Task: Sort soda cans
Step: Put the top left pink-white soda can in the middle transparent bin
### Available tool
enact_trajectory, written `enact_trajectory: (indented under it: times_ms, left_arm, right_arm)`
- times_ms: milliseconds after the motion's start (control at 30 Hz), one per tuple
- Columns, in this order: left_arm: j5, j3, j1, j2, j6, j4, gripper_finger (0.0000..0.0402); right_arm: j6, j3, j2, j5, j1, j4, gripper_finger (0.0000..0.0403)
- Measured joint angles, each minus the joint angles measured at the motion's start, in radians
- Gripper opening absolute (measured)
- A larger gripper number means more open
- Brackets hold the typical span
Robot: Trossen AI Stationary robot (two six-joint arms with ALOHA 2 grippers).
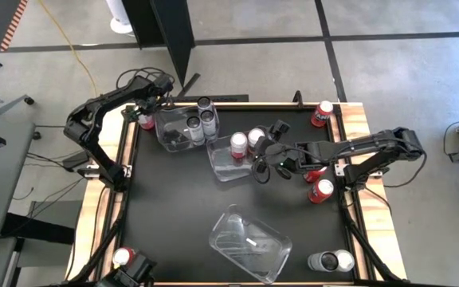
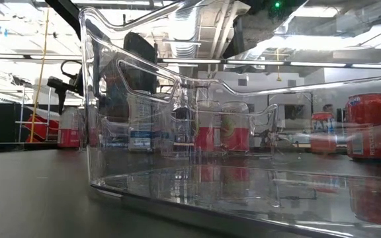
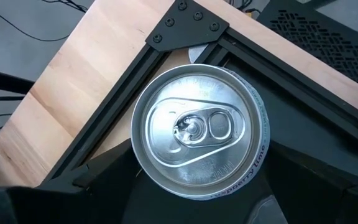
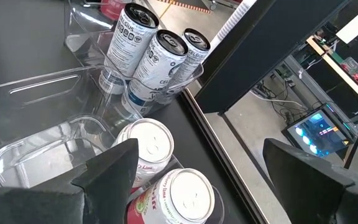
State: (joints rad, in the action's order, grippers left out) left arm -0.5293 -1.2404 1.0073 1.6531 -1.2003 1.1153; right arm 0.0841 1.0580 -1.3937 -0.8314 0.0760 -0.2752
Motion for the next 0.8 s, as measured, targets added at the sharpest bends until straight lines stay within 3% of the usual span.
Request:
enact_trajectory:
  times_ms: [800]
  left_arm:
    - [0.01, 0.0, -0.088, 0.0, 0.022, 0.017, 0.0323]
  right_arm:
    - [-0.005, 0.0, 0.0, 0.002, 0.001, 0.0, 0.0361]
